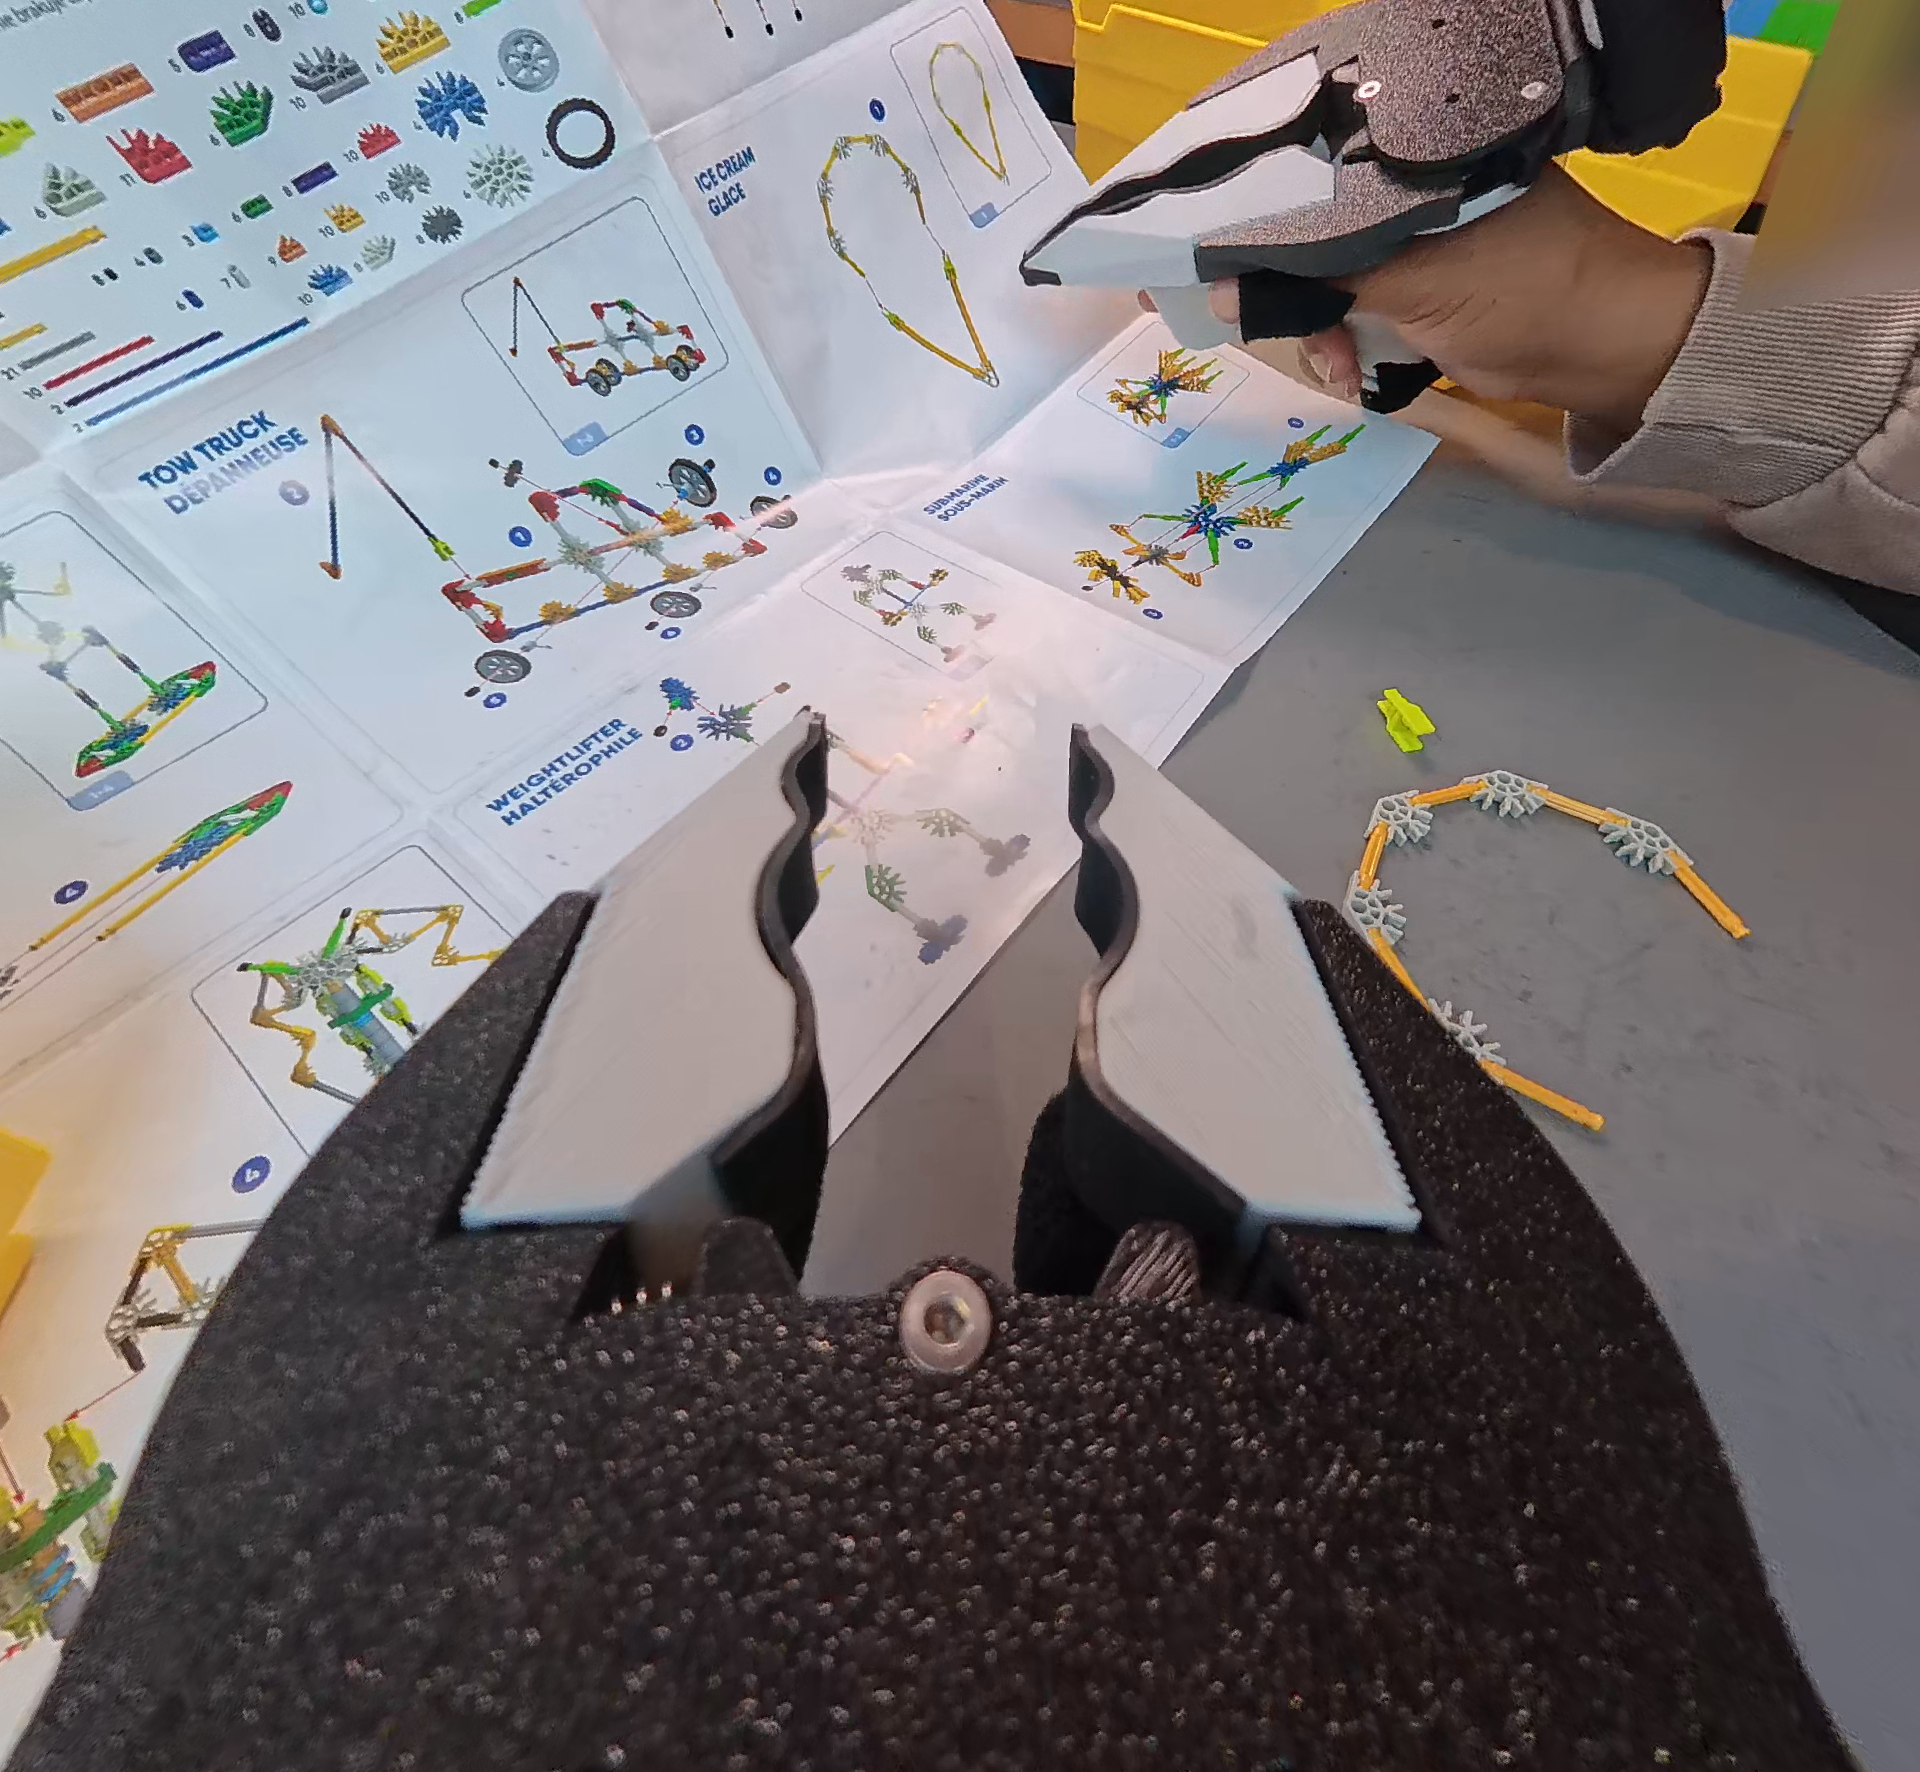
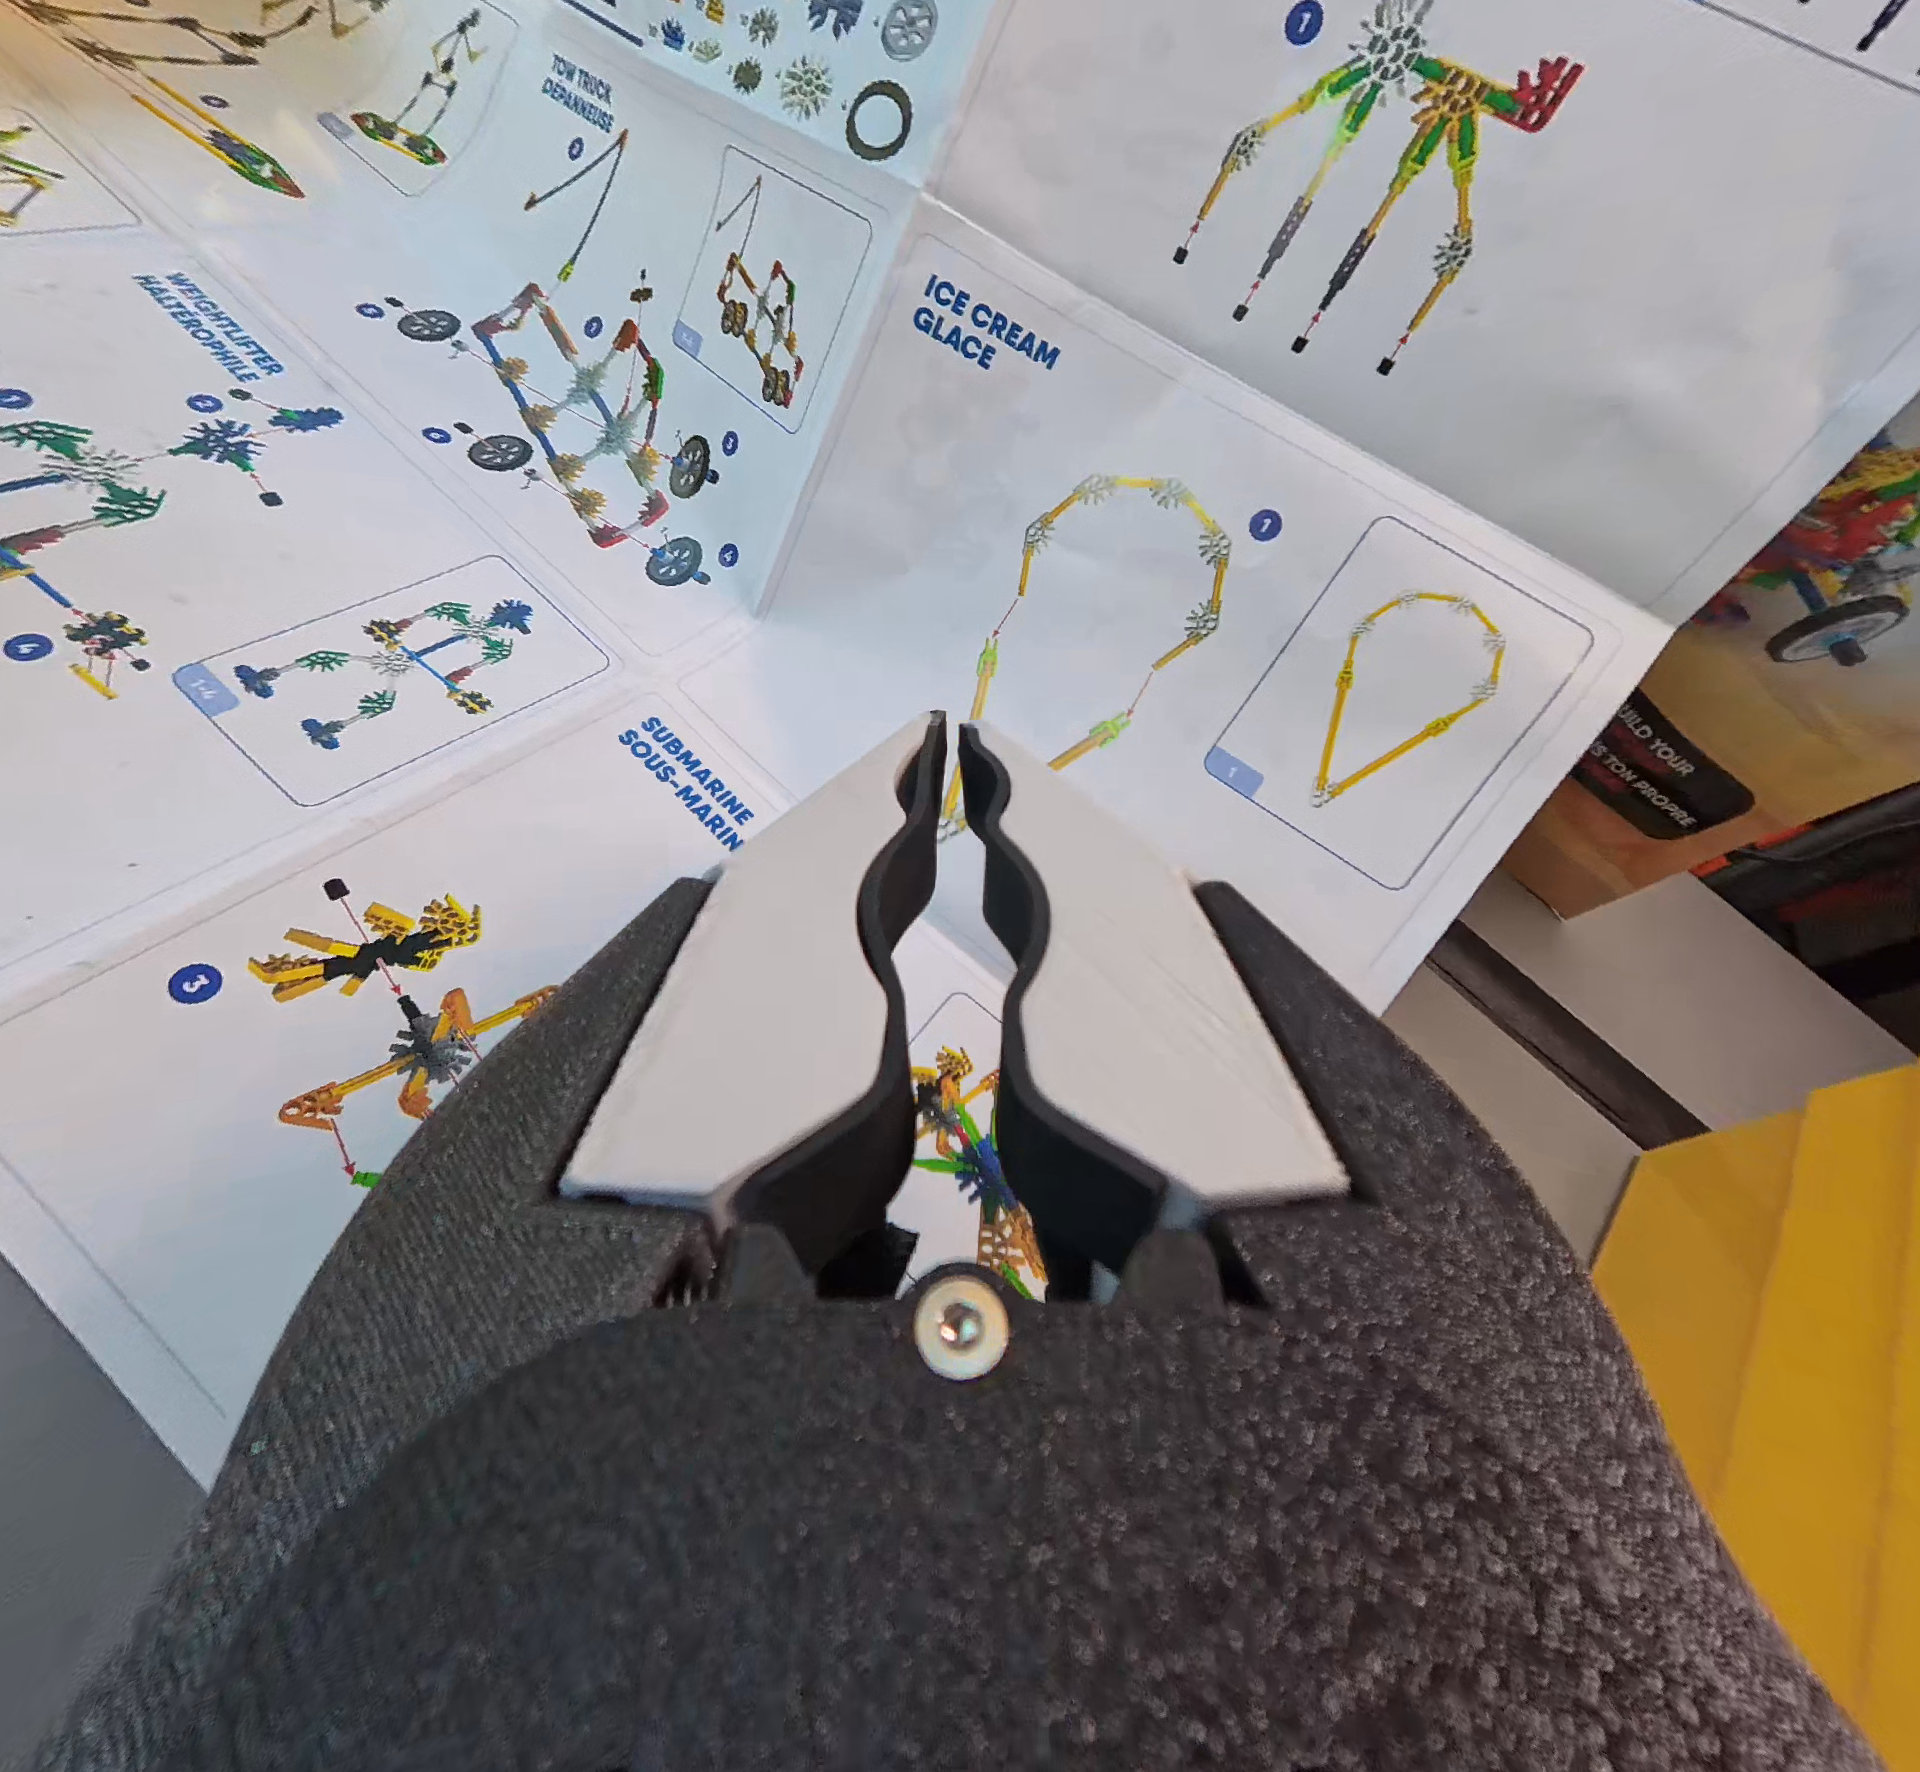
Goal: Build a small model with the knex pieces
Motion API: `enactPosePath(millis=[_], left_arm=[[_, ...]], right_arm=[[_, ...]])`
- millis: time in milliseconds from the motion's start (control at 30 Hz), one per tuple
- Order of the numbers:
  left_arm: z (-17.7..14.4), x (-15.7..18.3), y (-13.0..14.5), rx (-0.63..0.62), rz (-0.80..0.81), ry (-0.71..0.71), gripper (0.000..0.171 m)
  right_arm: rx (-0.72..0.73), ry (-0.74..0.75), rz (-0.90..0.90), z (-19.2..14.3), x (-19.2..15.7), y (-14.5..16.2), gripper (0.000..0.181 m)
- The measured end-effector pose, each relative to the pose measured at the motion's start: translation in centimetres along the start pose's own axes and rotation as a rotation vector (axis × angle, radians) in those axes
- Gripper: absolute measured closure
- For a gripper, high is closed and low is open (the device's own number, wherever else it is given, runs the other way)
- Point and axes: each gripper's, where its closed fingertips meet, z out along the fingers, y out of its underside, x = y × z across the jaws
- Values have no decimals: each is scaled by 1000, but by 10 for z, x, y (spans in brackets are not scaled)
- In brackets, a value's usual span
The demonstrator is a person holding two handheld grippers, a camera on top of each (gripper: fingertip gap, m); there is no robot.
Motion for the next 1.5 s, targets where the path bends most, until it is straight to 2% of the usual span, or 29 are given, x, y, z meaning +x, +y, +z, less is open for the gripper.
enactPosePath(millis=[333, 700, 1200, 1500], left_arm=[[1, 3, -2, -2, 28, -10, 125], [0, 4, -2, -10, 44, -18, 126], [2, 3, 2, -19, 29, -20, 126], [-1, -10, 5, -19, 7, -82, 126]], right_arm=[[-74, 5, 72, 2, 9, 18, 174], [-173, -35, -73, 10, -9, 35, 178], [-204, -32, -96, 13, -8, 42, 179], [-205, -33, -80, 14, -4, 42, 179]])
